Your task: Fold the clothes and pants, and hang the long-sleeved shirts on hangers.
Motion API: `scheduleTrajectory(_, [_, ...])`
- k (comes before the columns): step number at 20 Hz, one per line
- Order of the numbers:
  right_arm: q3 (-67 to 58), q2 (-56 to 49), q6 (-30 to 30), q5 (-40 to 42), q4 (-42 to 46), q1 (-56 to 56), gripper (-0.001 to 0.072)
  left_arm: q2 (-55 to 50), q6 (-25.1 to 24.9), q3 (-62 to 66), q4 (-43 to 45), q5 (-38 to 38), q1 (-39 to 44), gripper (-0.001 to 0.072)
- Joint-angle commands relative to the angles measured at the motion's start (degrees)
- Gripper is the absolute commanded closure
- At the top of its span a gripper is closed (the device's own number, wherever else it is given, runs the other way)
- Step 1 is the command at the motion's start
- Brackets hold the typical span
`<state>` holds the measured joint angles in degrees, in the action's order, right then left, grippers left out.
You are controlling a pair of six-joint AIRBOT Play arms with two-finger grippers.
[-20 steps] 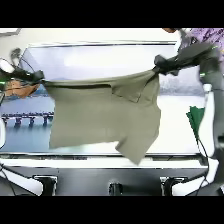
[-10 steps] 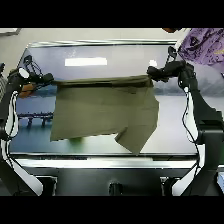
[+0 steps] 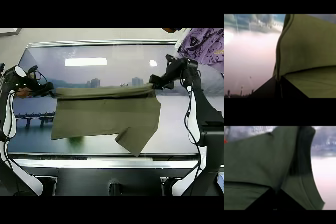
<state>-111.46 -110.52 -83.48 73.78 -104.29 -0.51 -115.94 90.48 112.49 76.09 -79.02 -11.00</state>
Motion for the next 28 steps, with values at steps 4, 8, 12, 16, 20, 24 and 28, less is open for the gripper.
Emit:
scheduleTrajectory(4, [0.07, -1.7, 0.15, 8.22, 1.44, 0.07, 0.0682, 0.04, 0.15, 0.04, 0.28, -8.15, 0.15, 0.0696])
scheduleTrajectory(8, [0.07, -3.72, 0.17, 8.2, 1.16, 0.07, 0.0682, -0.5, 0.13, 0.04, 0.42, -7.74, 0.48, 0.0695])
scheduleTrajectory(12, [0.07, -6.4, 0.17, 8.24, -1.11, 0.09, 0.0656, -1.07, 0.15, 0.02, 0.42, -4.81, 1.14, 0.0645])
scheduleTrajectory(16, [-0.09, -6.14, 0.15, 8.28, -0.72, 0.0, 0.0354, -0.39, 3.48, 0.11, 0.42, -1.9, 1.73, 0.0146])
scheduleTrajectory(20, [-0.07, -0.2, -2.38, 12.28, 6.47, -1.99, 0.0173, 6.34, 5.75, 0.87, 4.76, -2.91, -0.13, 0.0096])
scheduleTrajectory(24, [9.6, 9.86, -9.92, 12.61, -7.26, -12.2, 0.0177, 18.03, 7.32, -3.39, 12.17, -2.67, -5.33, 0.0096])
scheduleTrajectory(28, [38.69, 24.33, -17.73, 7.21, -19.08, -20.06, 0.0177, 31.39, 8.15, -23.21, 6.99, 1.49, -13.0, 0.0096])
